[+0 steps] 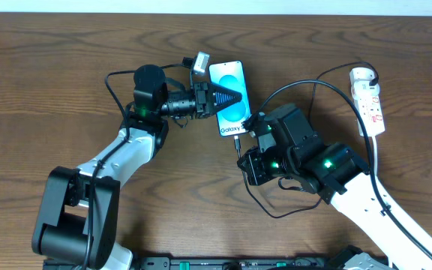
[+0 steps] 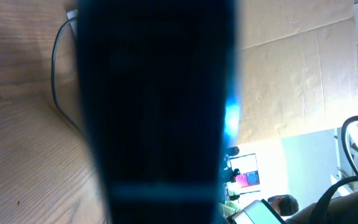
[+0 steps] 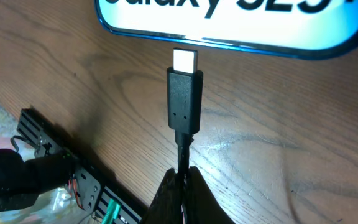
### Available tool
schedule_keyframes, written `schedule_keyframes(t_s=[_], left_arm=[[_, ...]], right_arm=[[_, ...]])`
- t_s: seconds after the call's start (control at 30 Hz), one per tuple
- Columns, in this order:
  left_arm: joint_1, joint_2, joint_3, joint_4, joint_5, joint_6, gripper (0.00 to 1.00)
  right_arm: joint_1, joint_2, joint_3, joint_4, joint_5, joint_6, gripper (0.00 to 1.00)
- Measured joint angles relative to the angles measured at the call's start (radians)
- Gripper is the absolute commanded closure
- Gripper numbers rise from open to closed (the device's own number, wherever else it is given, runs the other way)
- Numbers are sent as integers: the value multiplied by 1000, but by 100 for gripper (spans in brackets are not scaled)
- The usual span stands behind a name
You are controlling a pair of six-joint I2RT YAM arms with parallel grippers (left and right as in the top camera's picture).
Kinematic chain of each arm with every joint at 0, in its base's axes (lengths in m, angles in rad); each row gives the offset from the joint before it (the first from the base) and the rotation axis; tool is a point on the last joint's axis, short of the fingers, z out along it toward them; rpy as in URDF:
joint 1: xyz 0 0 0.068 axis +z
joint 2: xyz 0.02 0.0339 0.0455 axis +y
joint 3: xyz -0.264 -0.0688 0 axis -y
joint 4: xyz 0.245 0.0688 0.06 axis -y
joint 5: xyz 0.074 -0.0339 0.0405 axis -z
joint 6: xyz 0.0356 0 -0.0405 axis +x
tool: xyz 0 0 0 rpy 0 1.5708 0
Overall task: Plug charger to phone and switch on socket
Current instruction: 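Align the plug with the port while the left gripper holds the phone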
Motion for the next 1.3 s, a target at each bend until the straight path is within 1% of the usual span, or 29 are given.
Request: schedule_keyframes(t_s=[0.57, 1.0, 1.17, 1.3], left_arm=[[0, 0, 0, 0, 0, 0, 93], [1, 0, 0, 0, -3, 0, 92], [1, 0, 0, 0, 0, 0, 92], [1, 0, 0, 0, 0, 0, 93]], right_arm=[[0, 0, 0, 1, 16, 53, 99], [4, 0, 0, 50, 12, 56, 99], [4, 0, 0, 55, -8, 40, 99], [4, 0, 0, 54, 14, 23, 99]])
